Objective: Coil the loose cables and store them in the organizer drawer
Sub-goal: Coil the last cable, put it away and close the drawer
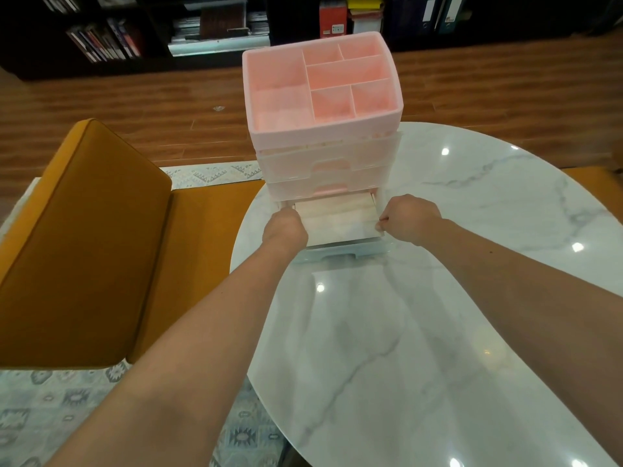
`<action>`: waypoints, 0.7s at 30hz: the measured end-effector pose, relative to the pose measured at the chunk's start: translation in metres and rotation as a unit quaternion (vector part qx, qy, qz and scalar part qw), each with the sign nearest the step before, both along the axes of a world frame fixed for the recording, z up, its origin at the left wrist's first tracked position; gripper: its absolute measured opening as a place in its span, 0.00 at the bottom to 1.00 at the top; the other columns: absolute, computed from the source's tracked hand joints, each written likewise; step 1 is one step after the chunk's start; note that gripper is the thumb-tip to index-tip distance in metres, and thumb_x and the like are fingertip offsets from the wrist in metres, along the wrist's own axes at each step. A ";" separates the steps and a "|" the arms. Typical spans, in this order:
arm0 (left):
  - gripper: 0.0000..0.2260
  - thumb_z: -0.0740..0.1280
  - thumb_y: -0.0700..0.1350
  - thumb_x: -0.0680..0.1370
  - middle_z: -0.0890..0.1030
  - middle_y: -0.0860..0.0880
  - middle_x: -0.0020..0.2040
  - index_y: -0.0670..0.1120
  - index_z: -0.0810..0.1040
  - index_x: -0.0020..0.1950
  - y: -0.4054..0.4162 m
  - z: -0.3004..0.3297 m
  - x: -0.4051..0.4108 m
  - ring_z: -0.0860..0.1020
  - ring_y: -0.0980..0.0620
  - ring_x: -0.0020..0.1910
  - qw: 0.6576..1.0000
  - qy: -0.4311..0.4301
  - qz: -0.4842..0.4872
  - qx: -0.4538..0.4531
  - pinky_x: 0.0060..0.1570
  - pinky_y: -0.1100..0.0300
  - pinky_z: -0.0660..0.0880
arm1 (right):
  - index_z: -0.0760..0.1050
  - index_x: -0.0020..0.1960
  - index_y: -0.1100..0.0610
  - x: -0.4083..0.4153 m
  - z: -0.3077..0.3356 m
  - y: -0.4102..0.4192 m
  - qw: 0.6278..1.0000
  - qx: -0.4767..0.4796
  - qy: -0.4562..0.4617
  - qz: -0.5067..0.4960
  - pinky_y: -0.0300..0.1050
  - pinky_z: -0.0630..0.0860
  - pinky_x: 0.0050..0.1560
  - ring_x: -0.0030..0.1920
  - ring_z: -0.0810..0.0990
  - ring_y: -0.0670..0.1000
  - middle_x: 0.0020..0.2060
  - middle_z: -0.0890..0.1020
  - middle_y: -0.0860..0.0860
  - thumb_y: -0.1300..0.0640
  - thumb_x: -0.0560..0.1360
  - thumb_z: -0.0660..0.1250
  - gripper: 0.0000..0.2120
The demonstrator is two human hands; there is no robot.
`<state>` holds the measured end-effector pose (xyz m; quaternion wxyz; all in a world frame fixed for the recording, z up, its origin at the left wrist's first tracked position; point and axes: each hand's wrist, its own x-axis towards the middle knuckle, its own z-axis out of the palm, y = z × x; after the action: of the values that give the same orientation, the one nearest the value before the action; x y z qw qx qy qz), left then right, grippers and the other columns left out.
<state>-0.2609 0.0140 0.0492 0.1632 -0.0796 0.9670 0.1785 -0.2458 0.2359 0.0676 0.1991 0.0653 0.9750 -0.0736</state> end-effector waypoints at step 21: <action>0.13 0.69 0.39 0.78 0.80 0.45 0.53 0.45 0.76 0.62 0.000 -0.005 0.015 0.74 0.50 0.42 0.990 0.054 -0.050 -0.123 0.42 0.59 0.73 | 0.81 0.51 0.55 0.002 -0.011 -0.006 0.999 0.013 0.011 -0.037 0.42 0.73 0.39 0.38 0.79 0.54 0.43 0.82 0.52 0.48 0.76 0.69 0.11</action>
<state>-0.2459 0.0142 0.0439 0.1088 -0.0409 0.9917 0.0541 -0.2437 0.2299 0.0568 0.1841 0.1029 0.9751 -0.0684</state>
